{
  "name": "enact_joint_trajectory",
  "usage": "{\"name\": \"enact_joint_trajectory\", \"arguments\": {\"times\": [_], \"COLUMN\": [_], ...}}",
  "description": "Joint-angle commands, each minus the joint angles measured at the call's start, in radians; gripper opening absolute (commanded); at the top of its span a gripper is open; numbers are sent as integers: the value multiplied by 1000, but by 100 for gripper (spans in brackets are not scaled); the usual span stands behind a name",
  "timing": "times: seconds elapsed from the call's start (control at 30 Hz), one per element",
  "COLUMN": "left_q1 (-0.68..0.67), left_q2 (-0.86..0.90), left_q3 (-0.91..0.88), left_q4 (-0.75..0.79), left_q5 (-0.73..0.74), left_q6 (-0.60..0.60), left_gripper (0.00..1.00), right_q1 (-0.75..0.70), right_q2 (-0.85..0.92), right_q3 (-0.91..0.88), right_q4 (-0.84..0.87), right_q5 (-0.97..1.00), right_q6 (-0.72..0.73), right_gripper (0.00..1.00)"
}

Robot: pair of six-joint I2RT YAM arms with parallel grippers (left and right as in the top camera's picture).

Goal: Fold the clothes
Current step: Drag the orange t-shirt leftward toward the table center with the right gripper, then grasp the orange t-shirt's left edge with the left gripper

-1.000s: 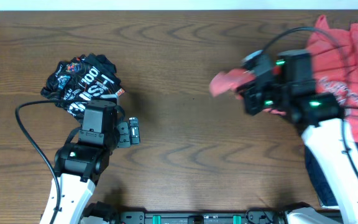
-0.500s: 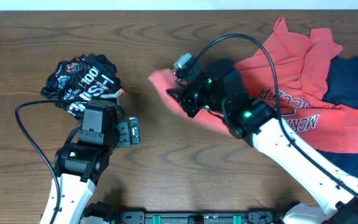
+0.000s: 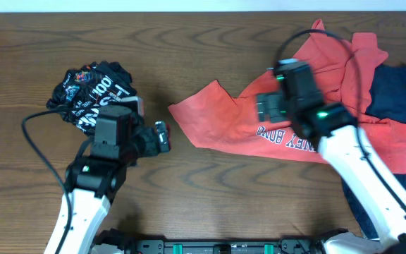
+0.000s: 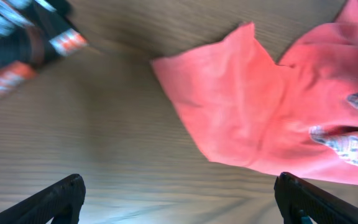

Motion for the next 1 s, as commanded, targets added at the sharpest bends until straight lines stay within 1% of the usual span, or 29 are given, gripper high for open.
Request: {"name": "enact_joint_trajectory", "arguments": {"times": [0.0,0.13,0.3,0.4,0.5,0.67,0.7,0.73,0.8,0.83,0.87,0.9,0.93,0.97], "left_q1": [-15,-73,-180,-245,-307,-364,-367,-369,-369,-368,-367,-364,-359,-352], "left_q2": [98,230,405,492,566,656,668,679,689,690,690,690,690,687], "left_q3": [13,13,13,13,13,13,13,13,13,13,13,13,13,13], "left_q4": [32,74,131,178,266,430,452,475,507,518,531,548,565,577], "left_q5": [139,175,187,187,186,154,137,110,50,21,-3,-10,-8,-4], "left_q6": [-134,-245,-448,-544,-579,-578,-578,-578,-578,-578,-578,-576,-570,-560], "left_gripper": [98,98,98,98,98,98,96,91,72,52,37,20,6,6], "right_q1": [-77,-165,-251,-280,-298,-315,-317,-317,-316,-316,-316,-316,-317,-317], "right_q2": [-22,-22,-22,-22,-22,-22,-22,-22,-22,-22,-22,-22,-22,-22], "right_q3": [12,12,12,12,12,12,12,12,12,12,12,12,12,12], "right_q4": [-64,-135,-177,-196,-204,-215,-218,-220,-224,-227,-230,-231,-234,-235], "right_q5": [34,33,32,26,21,21,22,22,22,22,22,22,23,22], "right_q6": [29,29,29,29,29,29,29,29,28,28,28,28,27,24], "right_gripper": [99,99,99,99,99,99,99,99,99,99,99,99,99,99]}}
